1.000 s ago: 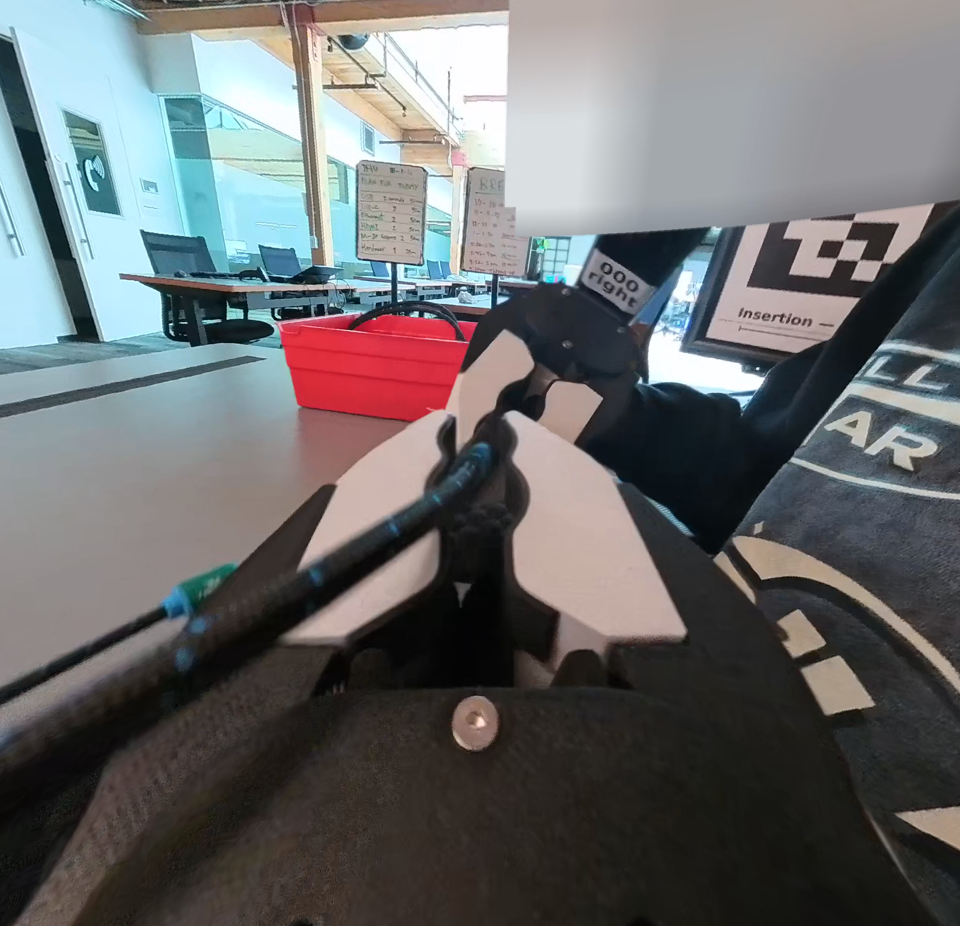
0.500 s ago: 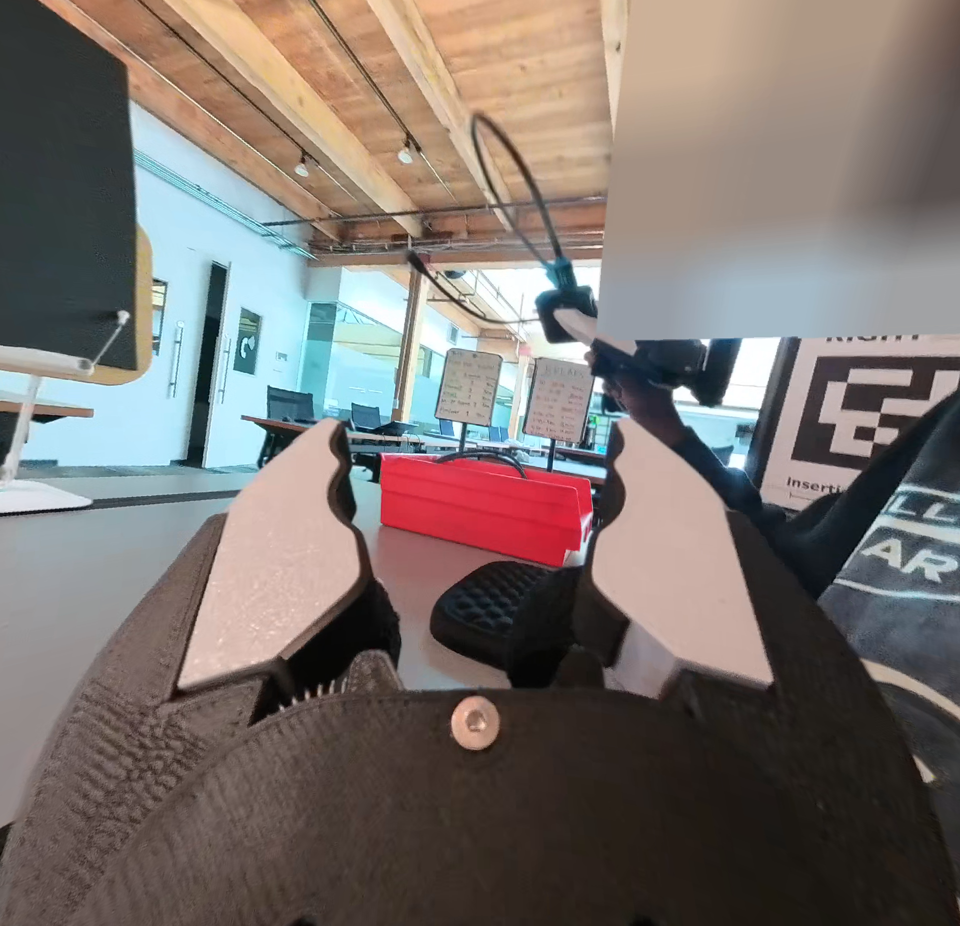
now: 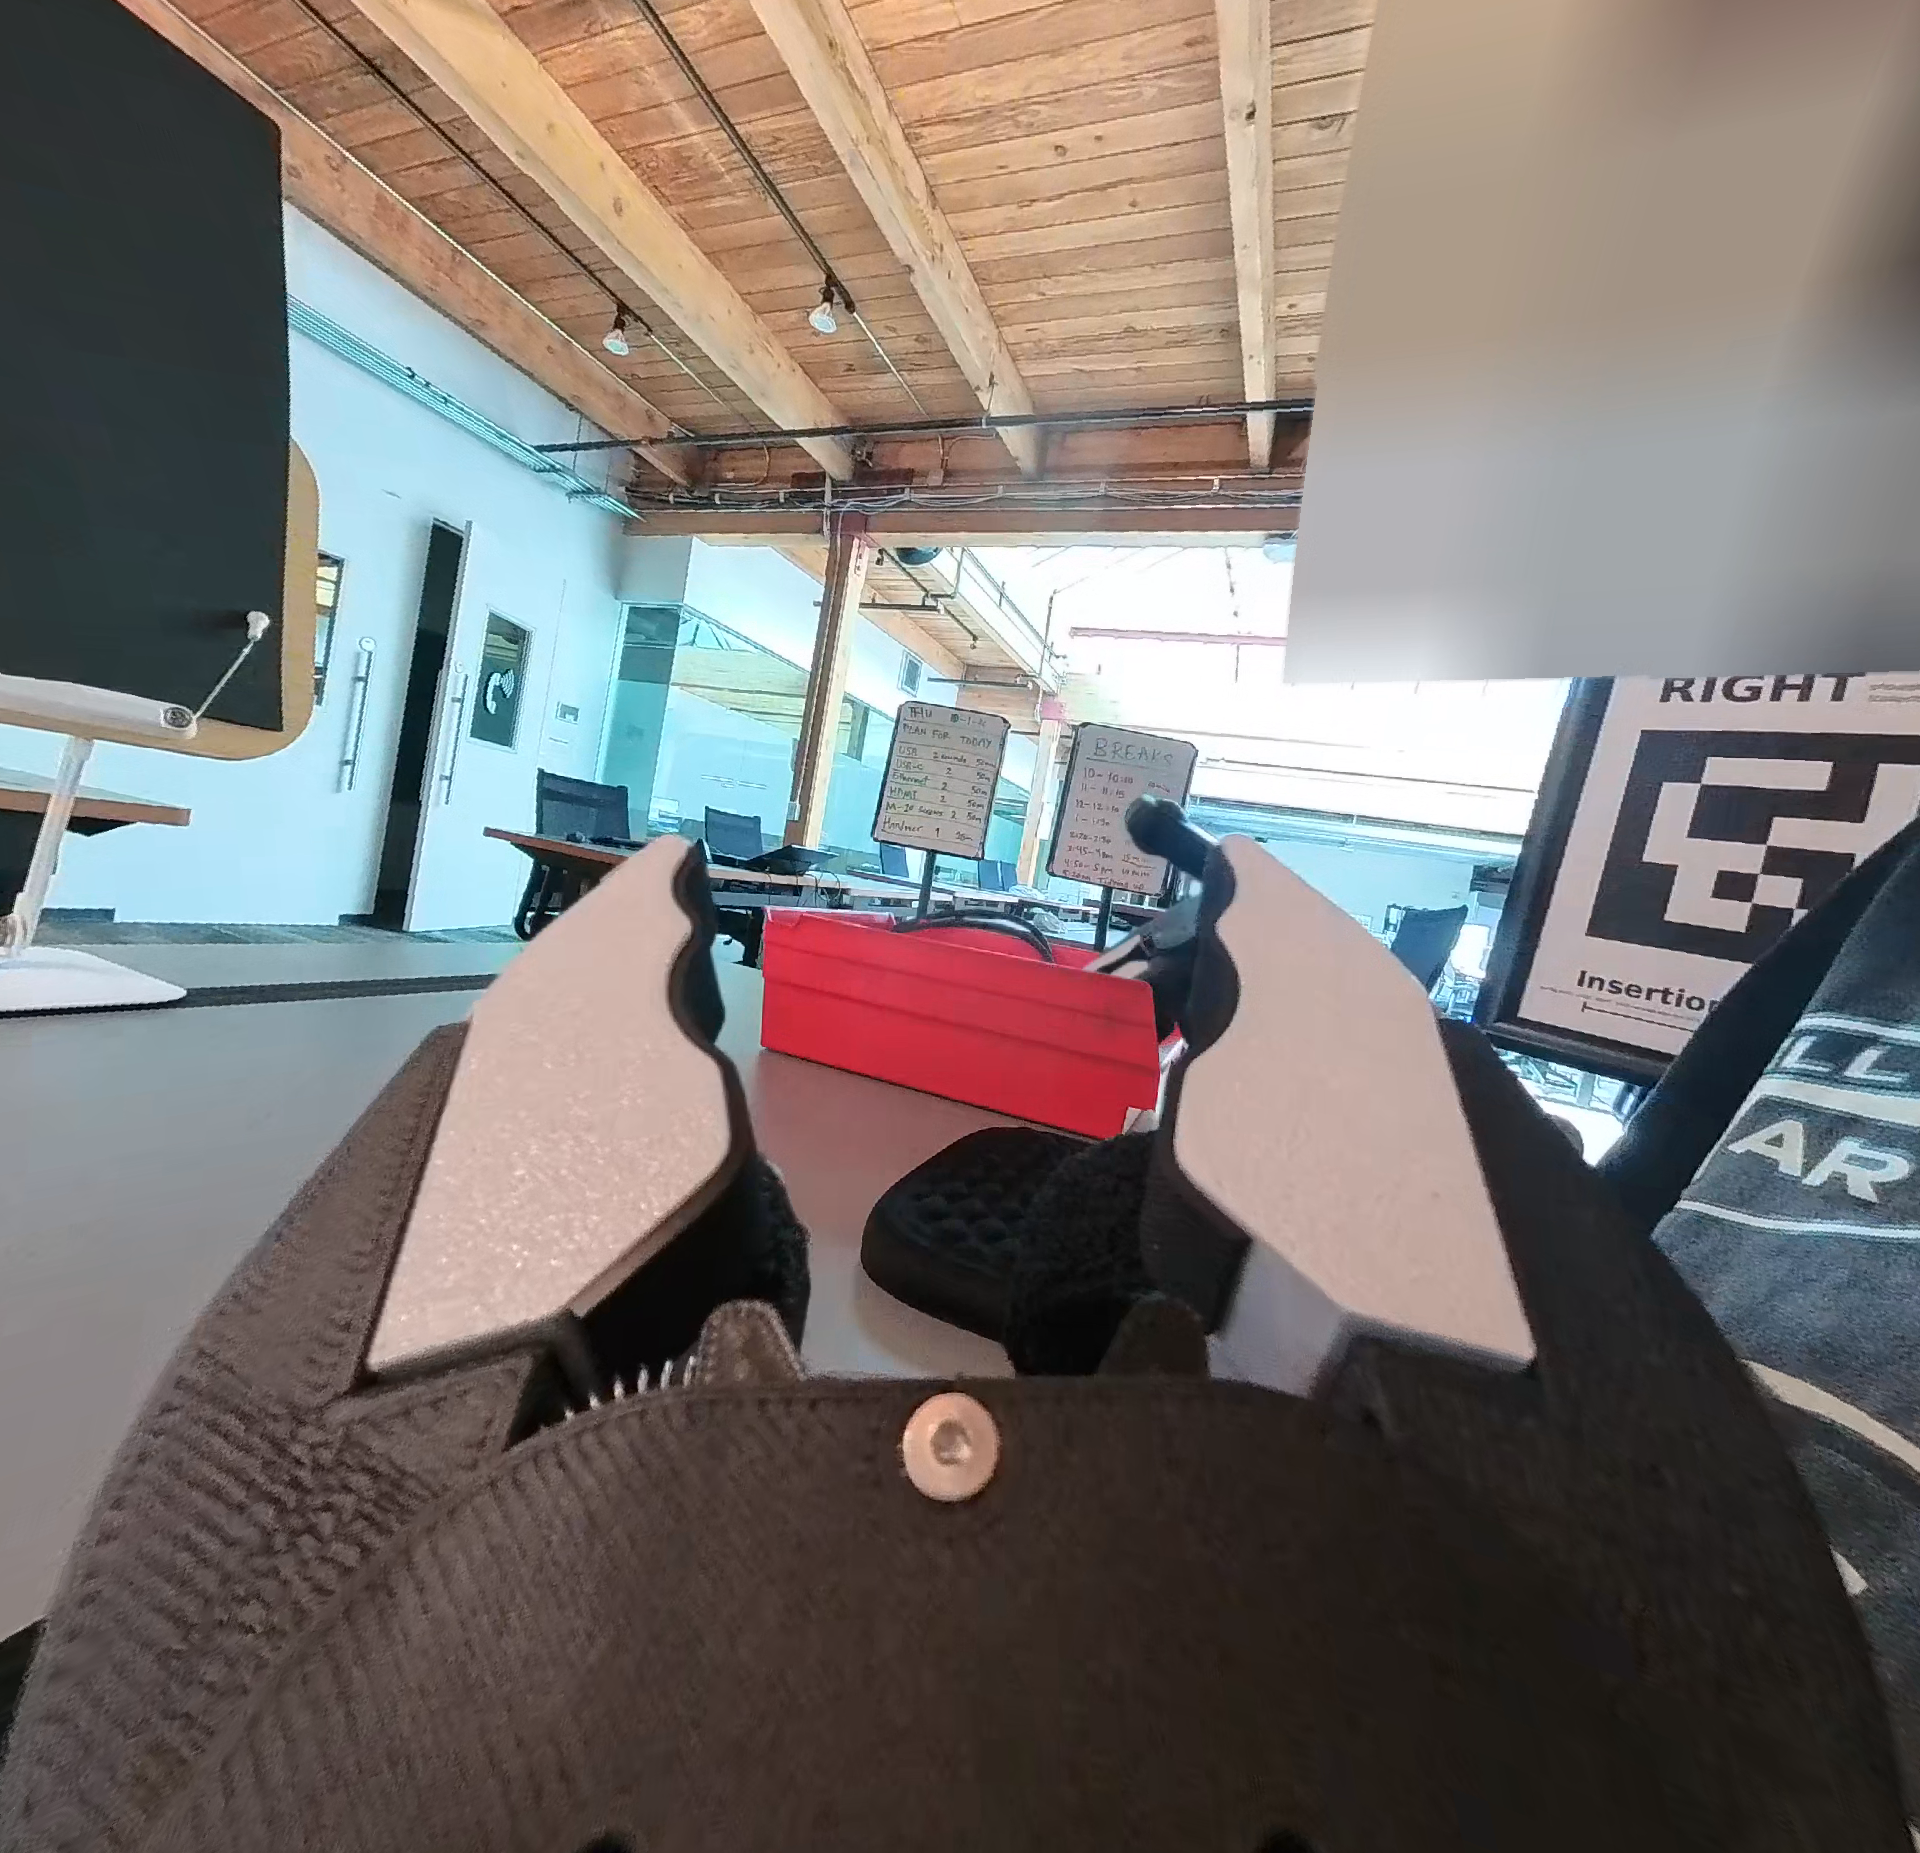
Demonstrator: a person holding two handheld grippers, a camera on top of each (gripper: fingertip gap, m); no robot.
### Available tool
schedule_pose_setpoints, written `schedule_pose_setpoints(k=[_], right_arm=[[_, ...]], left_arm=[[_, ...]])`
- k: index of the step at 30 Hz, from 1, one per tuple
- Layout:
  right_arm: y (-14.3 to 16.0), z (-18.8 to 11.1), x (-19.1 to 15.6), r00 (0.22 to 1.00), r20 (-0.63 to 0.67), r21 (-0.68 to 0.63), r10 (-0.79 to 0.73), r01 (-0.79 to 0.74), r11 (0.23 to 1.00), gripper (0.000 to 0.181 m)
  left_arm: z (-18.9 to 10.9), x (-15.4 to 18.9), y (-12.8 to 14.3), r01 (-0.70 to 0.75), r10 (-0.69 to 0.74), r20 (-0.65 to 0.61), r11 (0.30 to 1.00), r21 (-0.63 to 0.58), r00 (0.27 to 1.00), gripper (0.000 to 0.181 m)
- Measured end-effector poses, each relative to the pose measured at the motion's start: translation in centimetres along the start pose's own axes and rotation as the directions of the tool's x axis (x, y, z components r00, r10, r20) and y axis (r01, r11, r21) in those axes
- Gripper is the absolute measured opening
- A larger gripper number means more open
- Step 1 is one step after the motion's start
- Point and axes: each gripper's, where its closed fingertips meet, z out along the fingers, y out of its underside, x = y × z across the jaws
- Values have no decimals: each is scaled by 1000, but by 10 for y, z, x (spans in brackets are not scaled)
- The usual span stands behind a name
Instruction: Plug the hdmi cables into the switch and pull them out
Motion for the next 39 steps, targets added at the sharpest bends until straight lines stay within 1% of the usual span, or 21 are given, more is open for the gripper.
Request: schedule_pose_setpoints(k=[3,6,8,9,11,12,13,15,16,17,18,19,20,22,23,24,27,30,31,35,39], right_arm=[[-3,-3,-11,985,149,33,88,-93,995,42],[-27,-24,-8,976,180,238,119,-161,958,72],[-45,-51,11,985,103,433,139,-170,885,99],[-54,-68,27,986,21,547,165,-149,824,109],[-62,-112,66,939,-181,746,293,-64,663,117],[-61,-131,79,909,-247,806,336,1,591,118],[-52,-140,93,871,-313,806,379,32,592,117],[-20,-131,120,799,-389,725,460,-42,687,122],[-4,-119,129,786,-408,665,465,-93,741,123],[13,-107,136,774,-431,600,463,-137,788,117],[29,-93,141,772,-446,529,452,-179,829,98],[43,-76,140,794,-431,449,428,-223,865,67],[52,-61,137,814,-414,385,409,-251,888,48],[55,-61,150,748,-548,365,375,-189,912,26],[54,-58,147,760,-570,320,311,-144,937,27],[50,-56,144,775,-554,313,303,-143,939,25],[35,-44,122,840,-399,346,367,-233,909,14],[13,-29,86,913,-256,347,319,-221,911,4],[5,-23,74,927,-228,345,298,-209,915,4],[-25,-2,37,945,-294,291,142,-54,955,8],[-59,22,-5,966,-252,261,59,9,965,14]], left_arm=[[0,-1,-1,2,-2,3,1000,4,1000,87],[0,1,0,-10,10,2,1000,3,1000,88],[1,2,1,-26,26,-2,1000,-4,1000,96],[2,3,2,-31,31,-2,999,-10,1000,101],[3,4,3,-43,43,-7,999,-18,999,110],[3,5,3,-50,49,-9,999,-21,999,115],[4,6,4,-56,56,-10,998,-26,998,119],[5,6,6,-65,65,-8,997,-37,998,121],[5,6,6,-68,68,-7,997,-42,998,121],[6,7,7,-70,70,-6,997,-45,998,121],[6,7,8,-69,69,-6,996,-48,998,121],[7,7,9,-67,67,-6,996,-53,998,121],[8,6,10,-65,65,-2,996,-59,998,121],[9,7,12,-64,64,-3,996,-67,998,120],[10,7,13,-66,65,-6,995,-69,998,119],[10,8,14,-67,66,-6,995,-71,998,118],[12,8,16,-63,62,-8,995,-75,998,114],[13,9,18,-63,62,-13,995,-78,998,113],[12,10,18,-67,66,-15,995,-78,998,112],[12,12,17,-75,73,-22,995,-72,997,108],[10,13,16,-80,78,-28,995,-58,997,107]])
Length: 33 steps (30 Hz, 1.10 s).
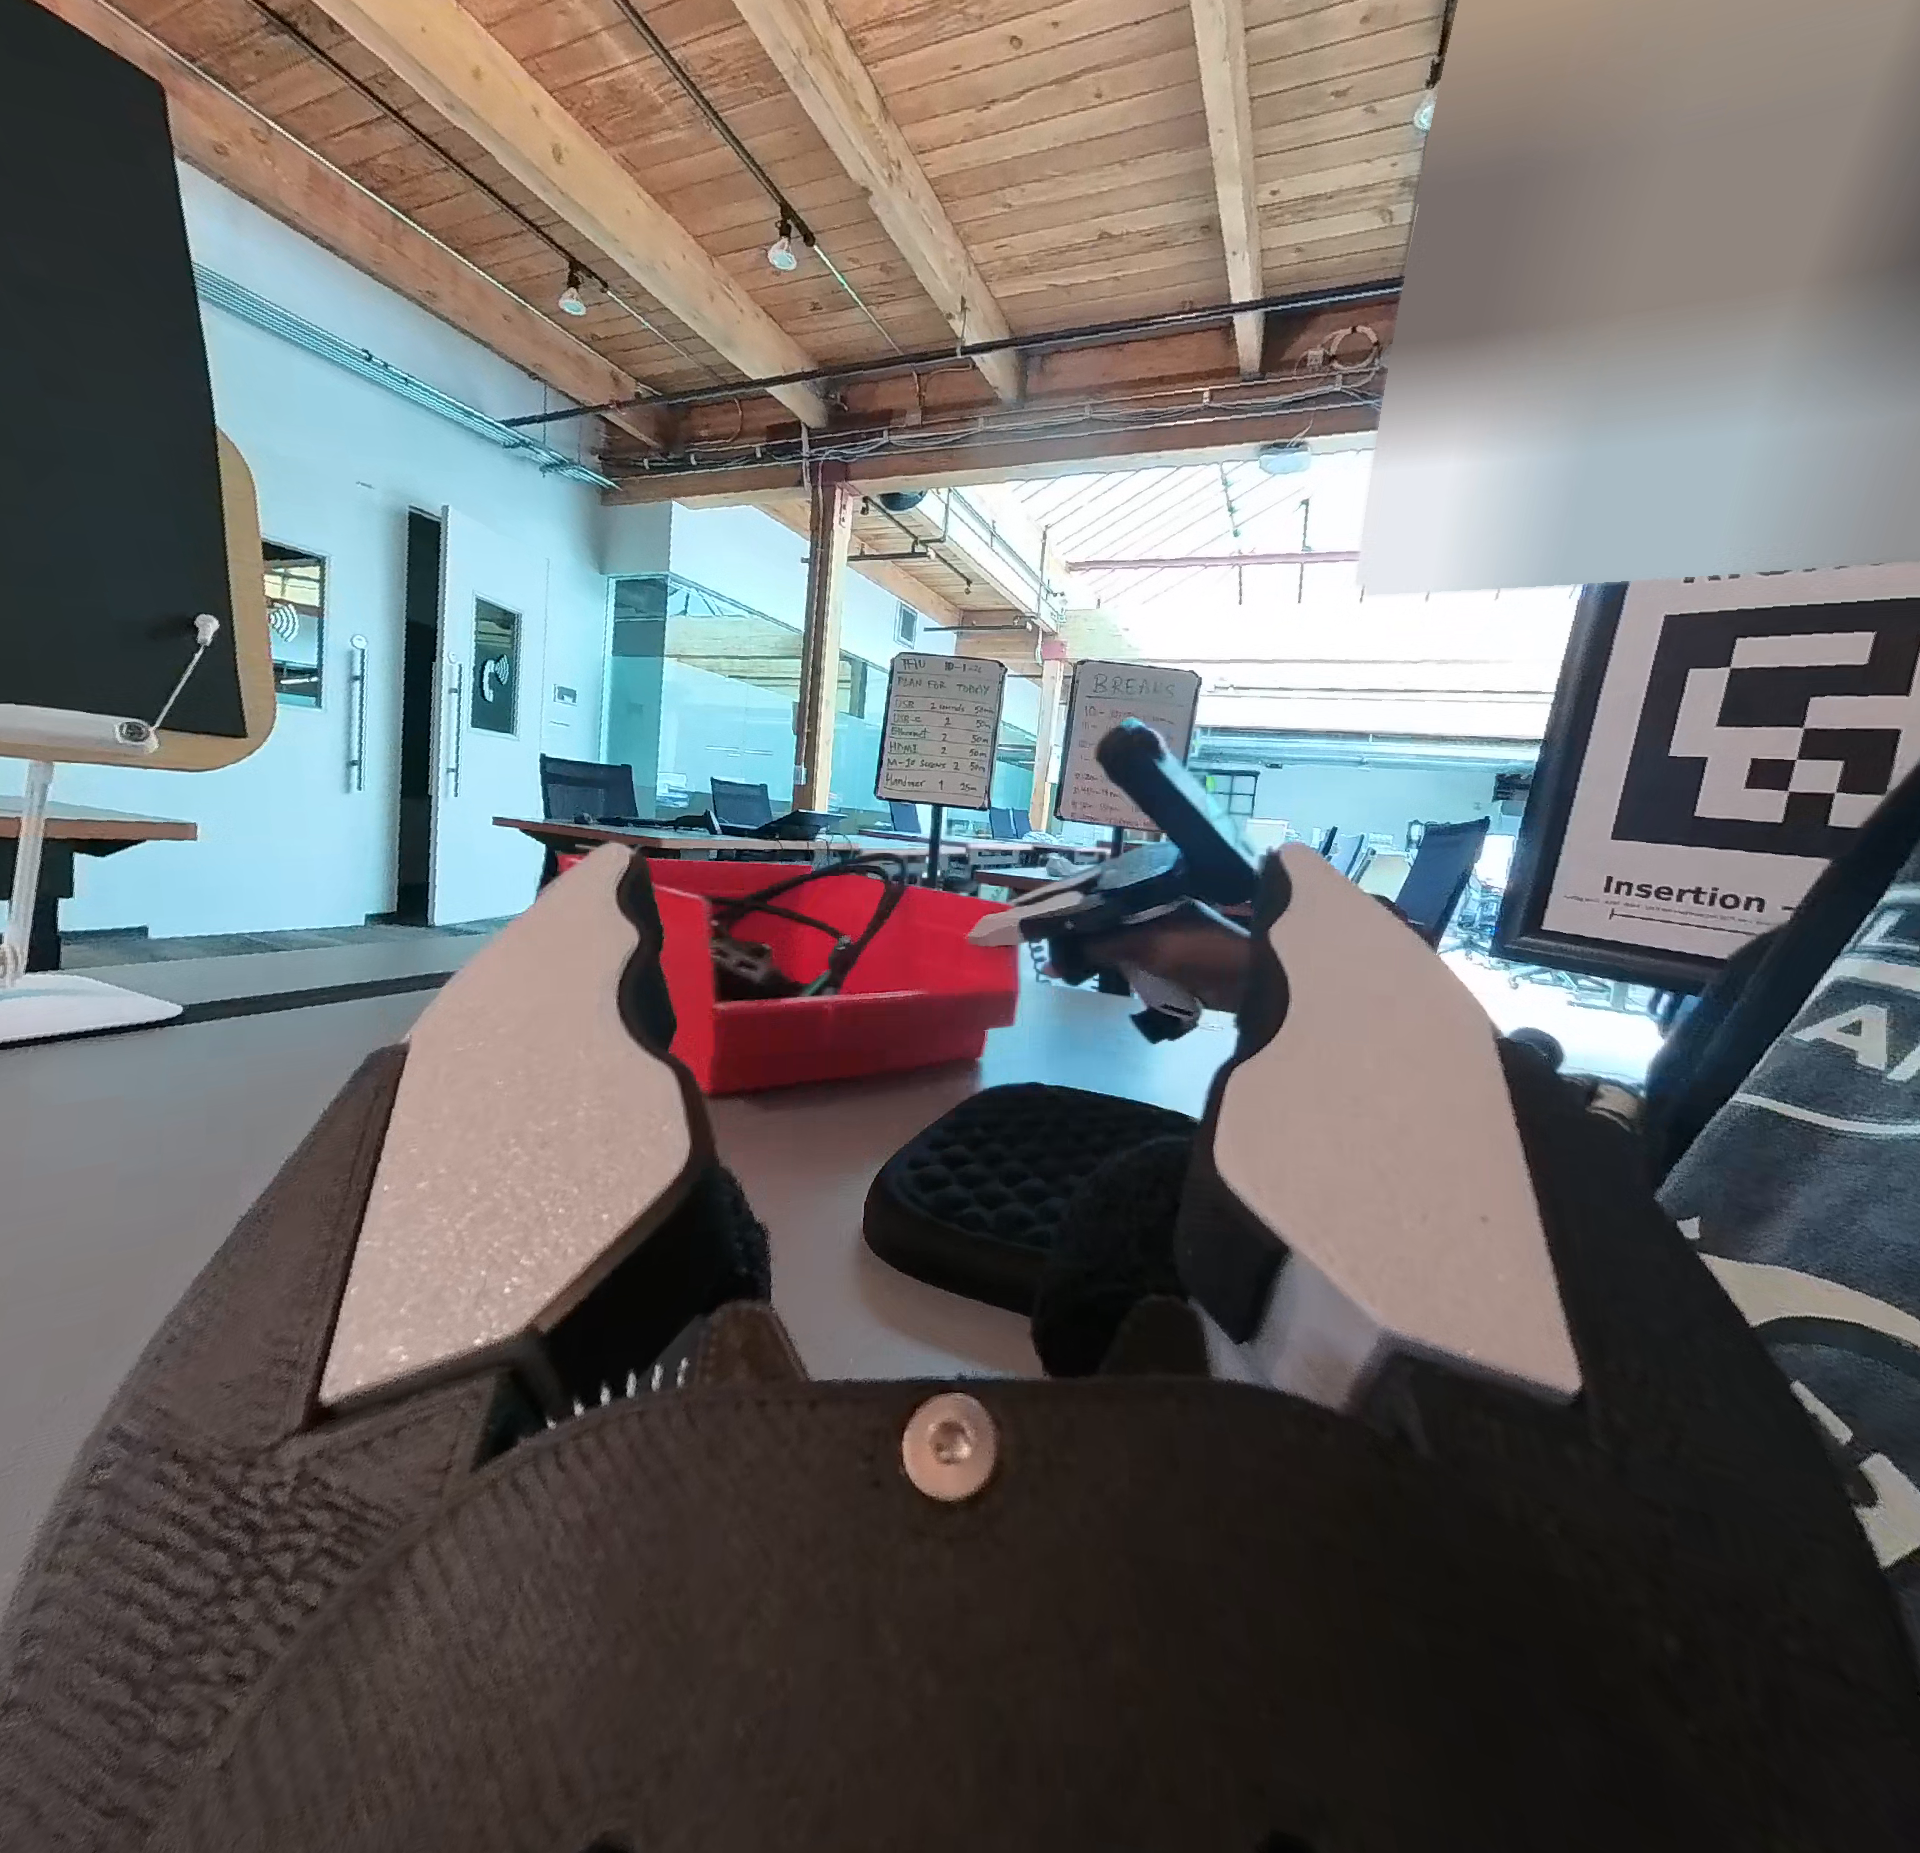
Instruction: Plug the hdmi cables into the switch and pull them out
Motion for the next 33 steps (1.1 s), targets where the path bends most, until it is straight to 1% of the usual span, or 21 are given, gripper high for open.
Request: schedule_pose_setpoints(k=[3,9,15,23,29,33], right_arm=[[-17,11,-33,998,21,-19,-57,57,998,15],[-47,20,-96,994,93,27,-61,59,998,16],[-72,14,-162,982,168,65,-91,81,995,16],[-100,2,-243,949,225,104,-221,202,974,18],[-118,-1,-294,901,290,129,-323,298,946,19],[-129,0,-320,876,341,163,-341,302,939,19]], left_arm=[[-1,0,-1,-2,2,-3,1000,5,1000,106],[-1,3,0,-29,29,-7,1000,3,1000,105],[-2,3,0,-37,37,-12,999,10,999,103],[-6,4,-4,-50,51,-29,998,33,998,97],[-5,8,-3,-94,96,-52,994,49,994,90],[-7,10,-4,-94,99,-66,993,71,993,85]])
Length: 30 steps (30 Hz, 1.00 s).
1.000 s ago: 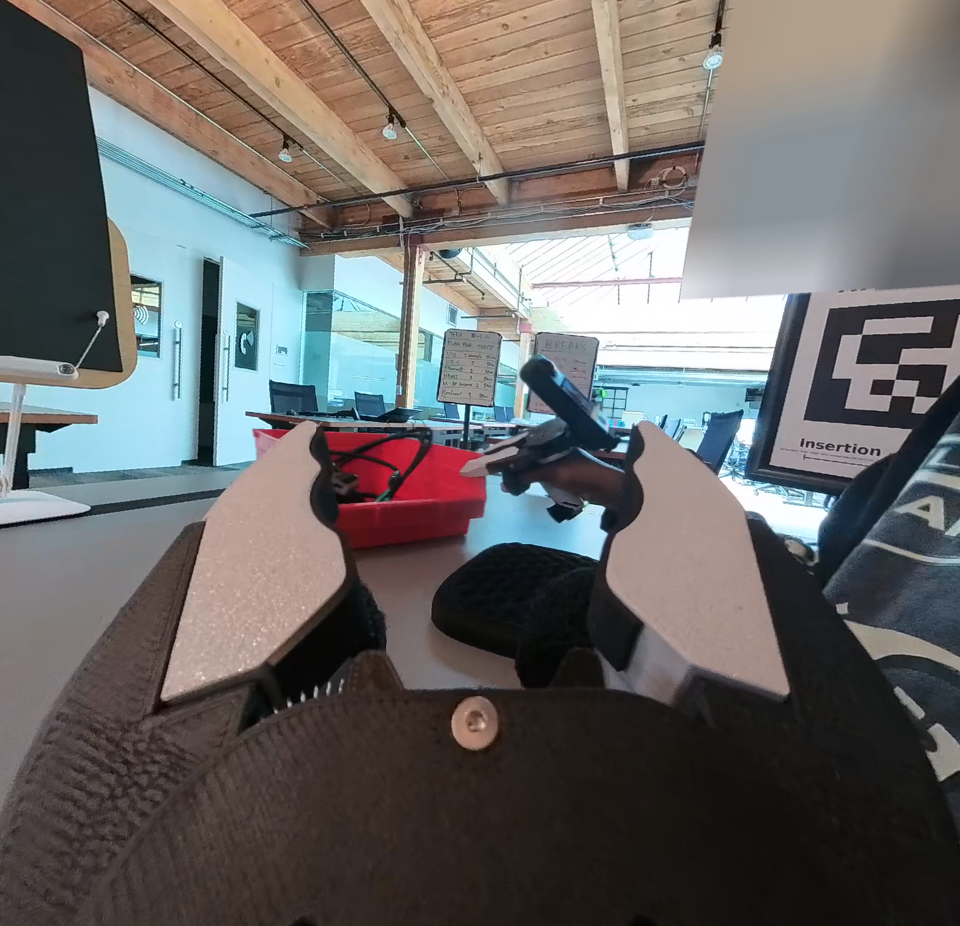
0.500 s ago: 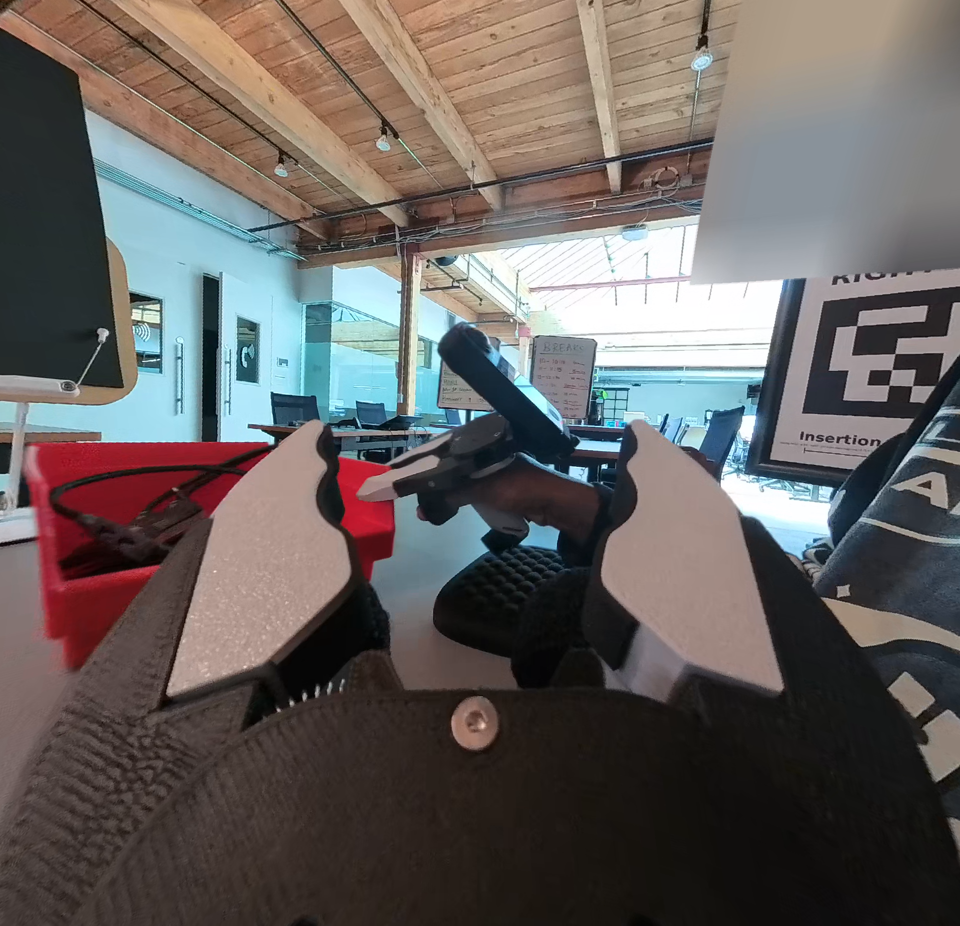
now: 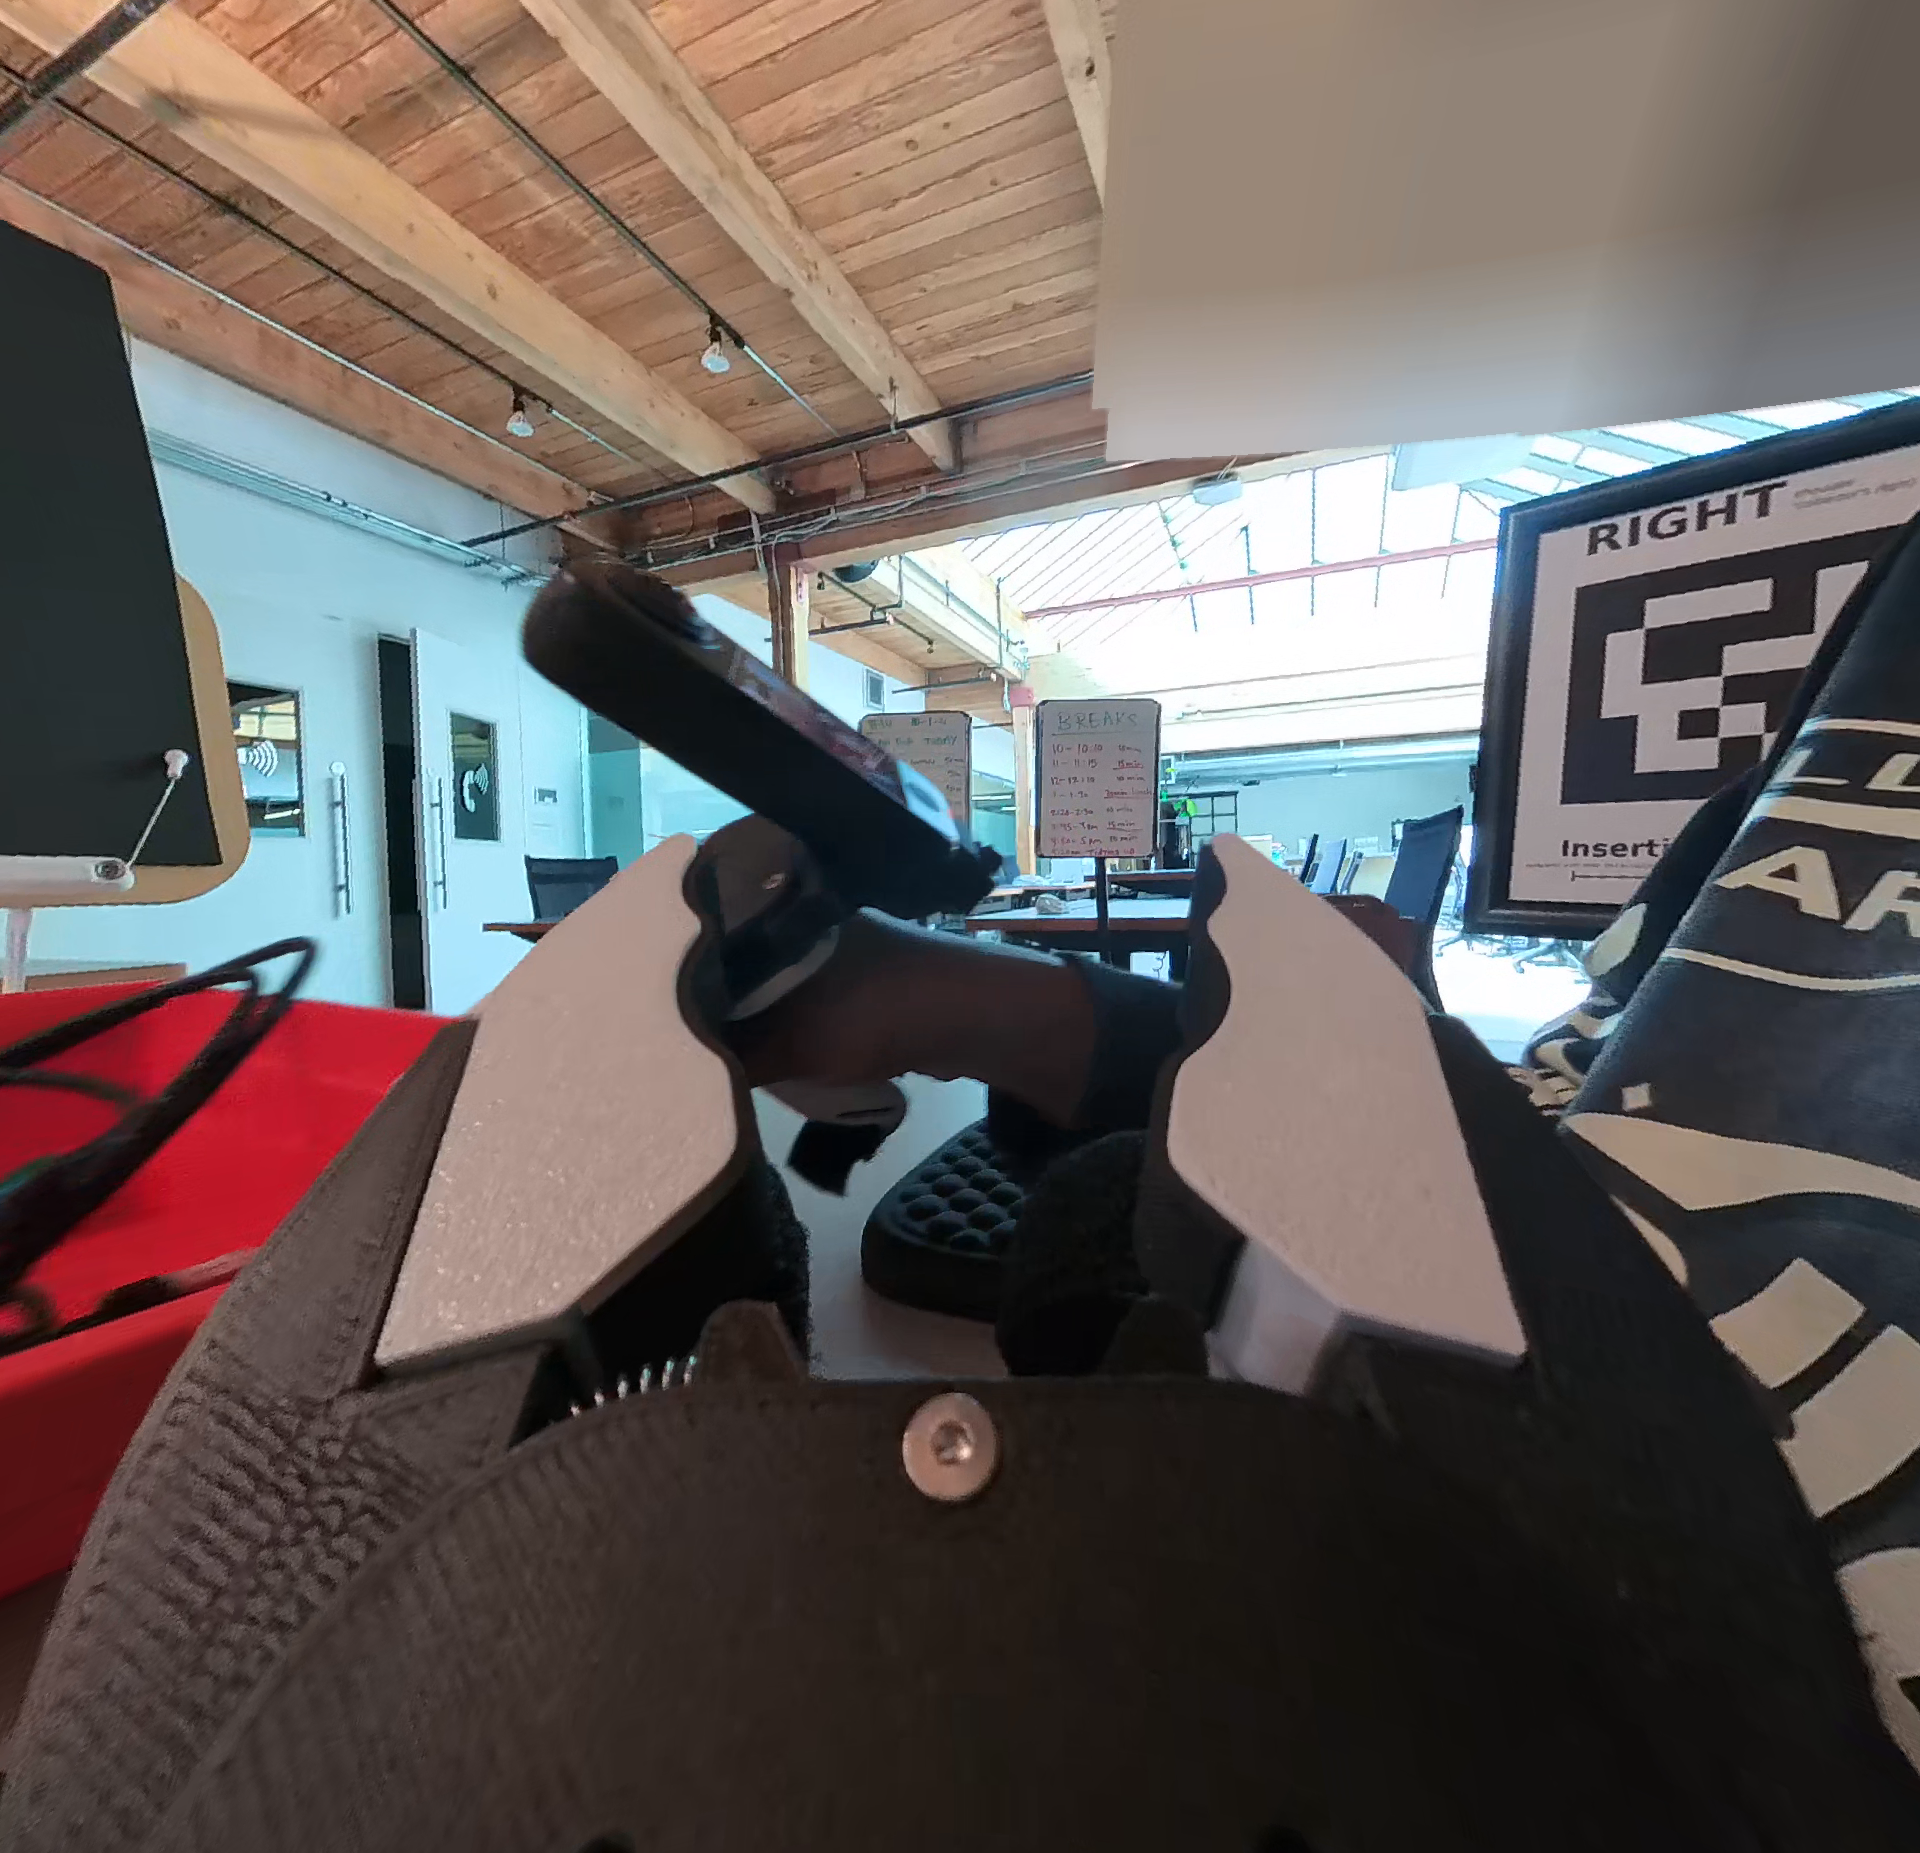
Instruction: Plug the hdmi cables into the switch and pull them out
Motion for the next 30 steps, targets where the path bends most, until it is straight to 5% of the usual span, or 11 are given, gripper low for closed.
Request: schedule_pose_setpoints(k=[12,18,20,24,28,30], right_arm=[[-46,30,-45,987,127,99,-99,87,991,19],[-56,34,-52,964,264,177,27,-76,981,28],[-70,14,-39,967,241,277,82,-150,949,52],[-93,-67,-23,920,363,572,150,-347,744,85],[-56,-131,-13,866,489,619,107,-431,657,108],[-27,-149,5,868,481,632,119,-438,639,112]], left_arm=[[-2,2,-2,-12,12,-19,1000,17,1000,80],[0,7,-2,-18,17,-35,1000,-19,999,78],[-4,10,-9,-22,19,-58,998,-52,998,78],[-32,-2,-54,-198,194,-35,966,-165,980,78],[-96,-40,-106,-298,365,89,859,-415,927,78],[-143,-68,-109,-287,456,127,728,-623,881,78]])
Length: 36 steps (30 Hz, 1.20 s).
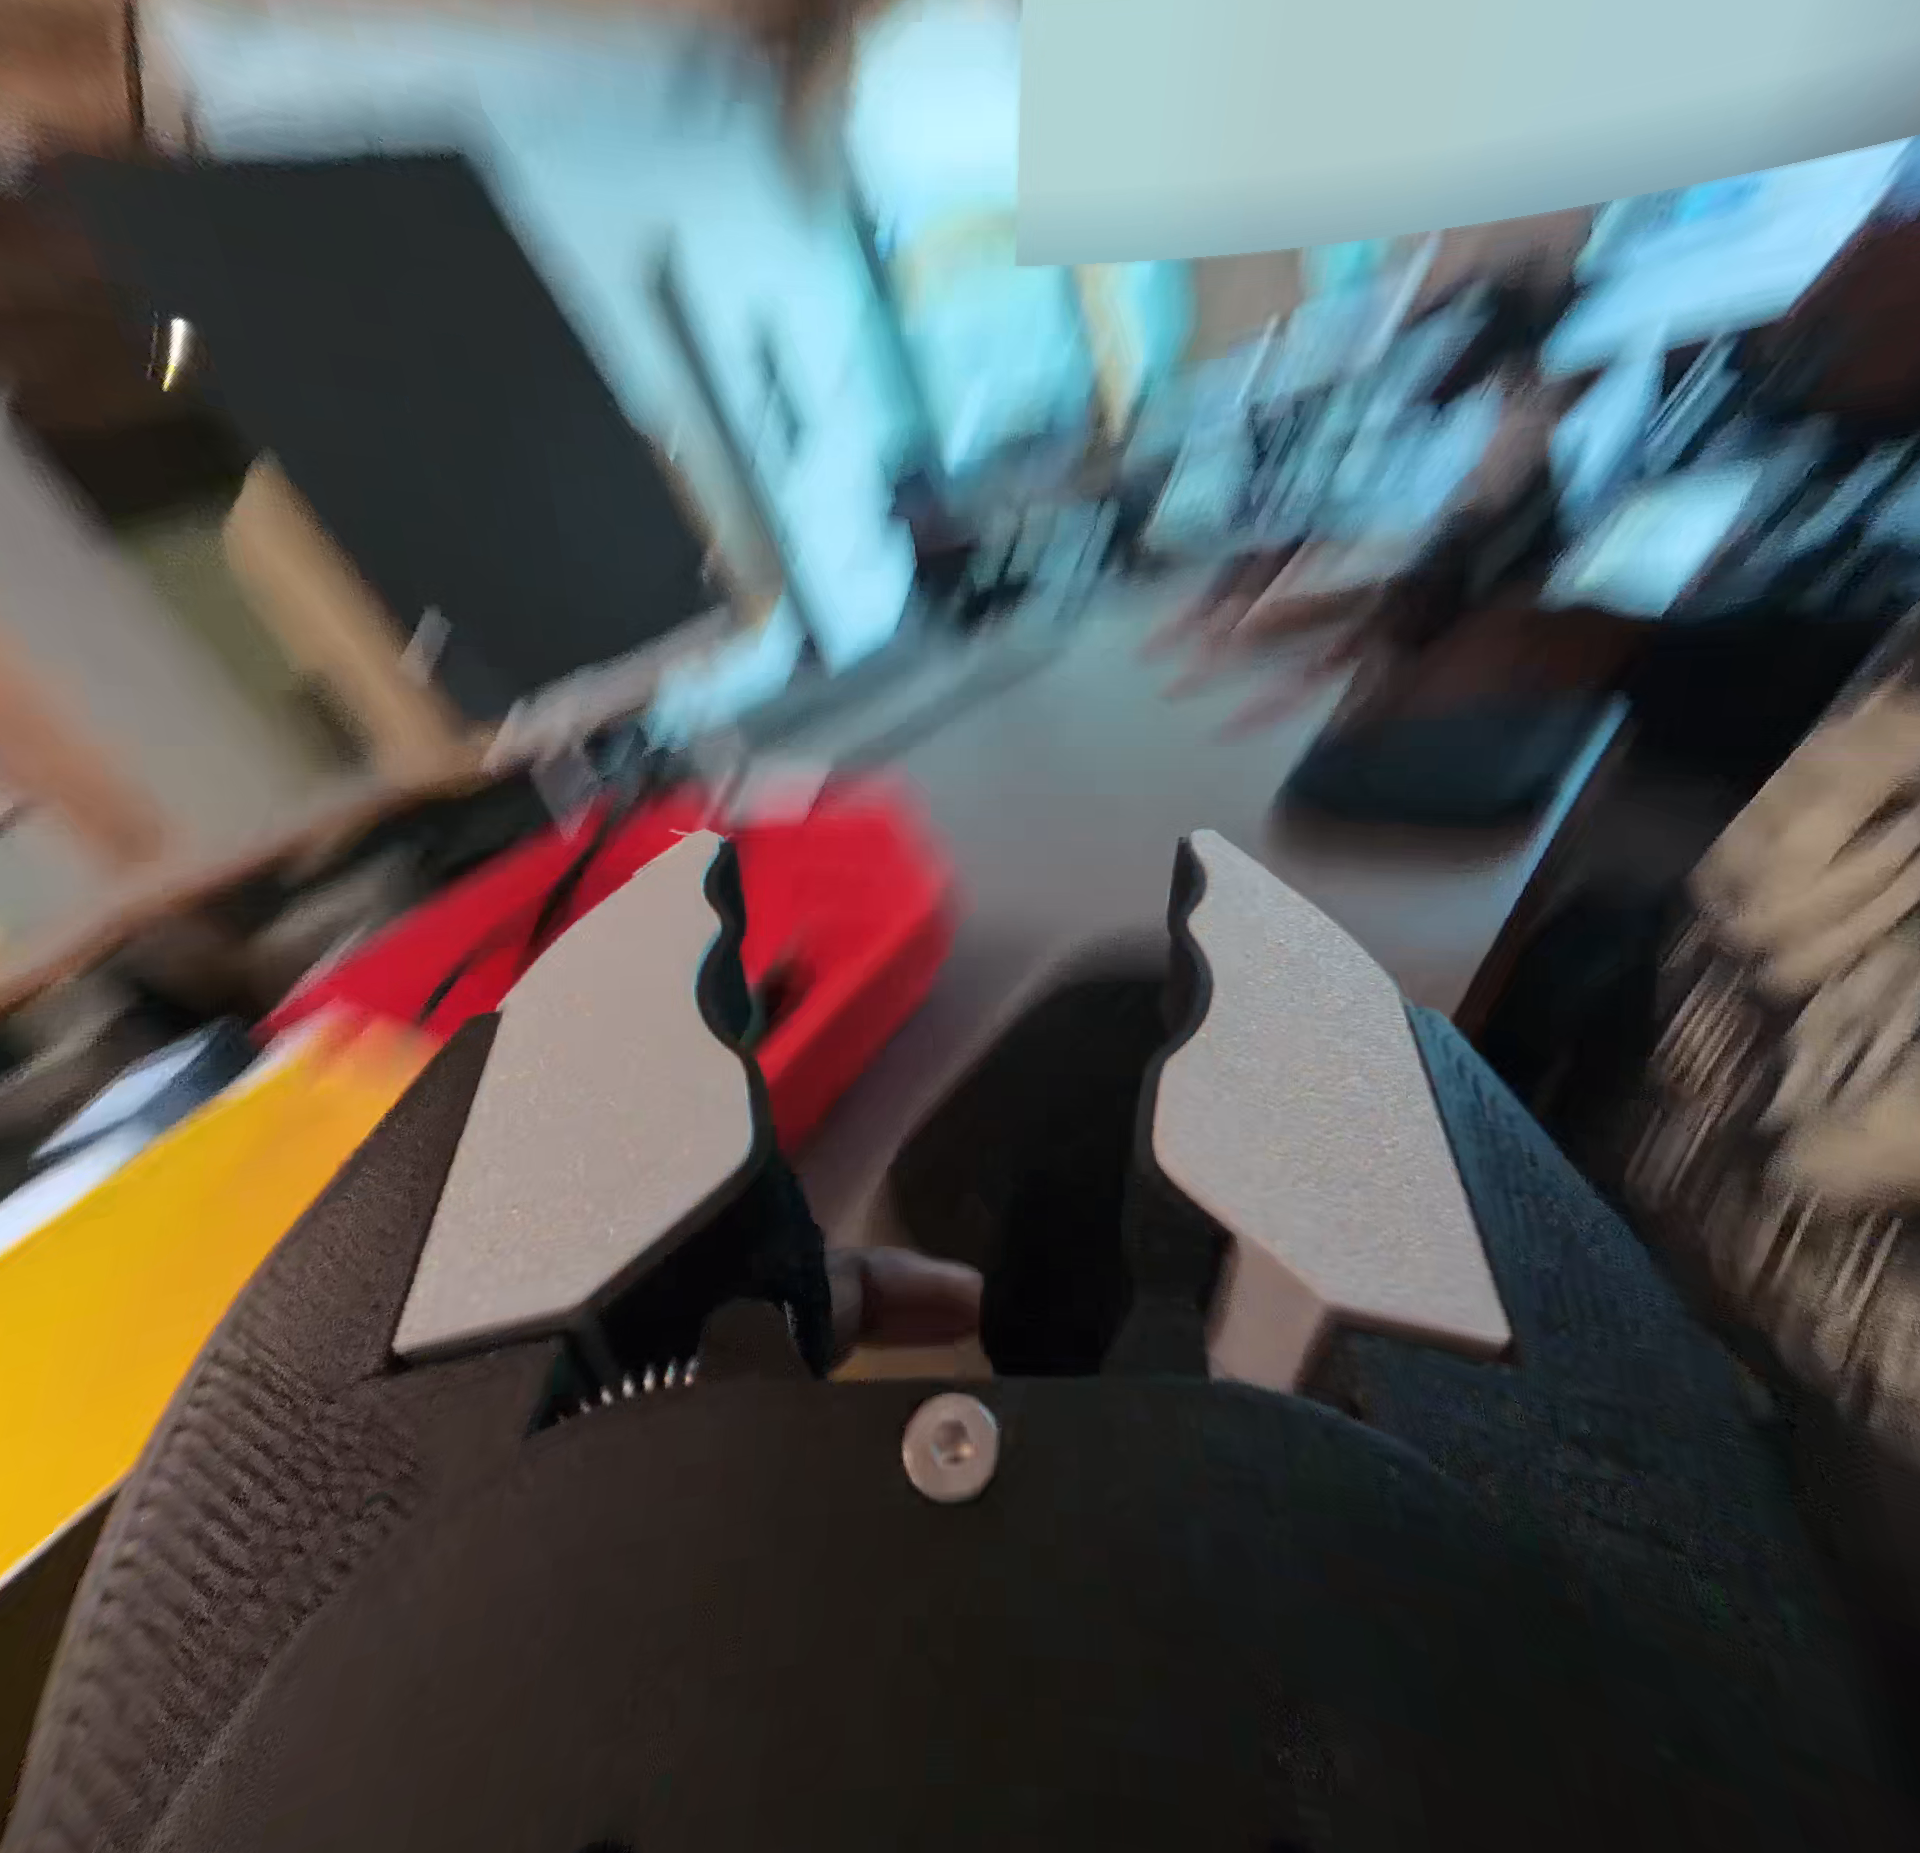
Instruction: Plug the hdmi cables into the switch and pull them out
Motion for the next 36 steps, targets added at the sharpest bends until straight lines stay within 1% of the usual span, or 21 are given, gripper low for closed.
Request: schedule_pose_setpoints(k=[1,2,3,4,5,6,8,10,11,14,16,17,18,19,20,25,26,29,31,34,36], right_arm=[[1,-18,9,1000,-28,13,-8,8,1000,112],[2,-34,19,998,-65,22,-12,13,1000,111],[4,-49,29,995,-102,29,-11,14,999,110],[5,-62,37,992,-129,39,-8,14,999,109],[4,-73,44,988,-151,64,7,3,998,109],[-1,-82,49,985,-166,117,38,-18,993,107],[-14,-95,59,980,-173,230,95,-53,972,96],[-13,-100,69,971,-186,279,150,-94,956,95],[-13,-102,71,967,-180,307,179,-117,944,95],[-19,-110,74,963,-167,372,213,-139,918,89],[-20,-112,76,960,-168,385,224,-145,911,87],[-20,-112,76,960,-169,388,222,-143,911,87],[-20,-112,75,961,-171,388,218,-138,911,86],[-20,-112,75,961,-175,387,214,-132,912,85],[-19,-111,76,961,-177,385,212,-131,914,85],[-19,-112,79,955,-187,392,230,-142,909,82],[-19,-113,80,954,-189,394,233,-144,908,82],[-17,-112,82,949,-201,389,244,-151,909,80],[-17,-112,82,948,-202,390,245,-152,908,80],[-17,-113,83,947,-206,395,249,-152,906,78],[-17,-113,83,946,-206,396,250,-153,906,78]], left_arm=[[-12,-14,24,-33,38,30,989,-142,999,77],[-24,-26,50,-58,75,47,958,-279,996,78],[-34,-35,75,-79,105,42,909,-408,994,78],[-44,-41,98,-101,130,18,845,-526,991,77],[-52,-47,117,-125,156,-3,778,-616,988,77],[-57,-53,132,-150,180,-25,721,-676,983,77],[-63,-59,155,-181,186,-78,636,-750,979,76],[-72,-67,172,-199,186,-114,543,-816,976,75],[-75,-72,177,-217,200,-131,510,-832,971,75],[-78,-87,186,-302,285,-188,434,-849,940,70],[-76,-93,192,-417,383,-274,364,-833,882,52],[-76,-95,195,-474,441,-315,315,-822,840,39],[-75,-100,196,-505,514,-325,258,-823,794,34],[-75,-104,196,-511,564,-322,212,-833,760,35],[-75,-106,195,-504,590,-313,188,-843,744,36],[-77,-104,190,-437,693,-238,123,-891,681,38],[-78,-105,187,-422,719,-224,105,-900,658,38],[-84,-109,172,-372,796,-214,15,-928,566,37],[-87,-113,158,-333,826,-191,-4,-943,530,36],[-82,-114,132,-301,853,-121,44,-953,507,34],[-74,-115,110,-306,883,-100,51,-951,459,34]])
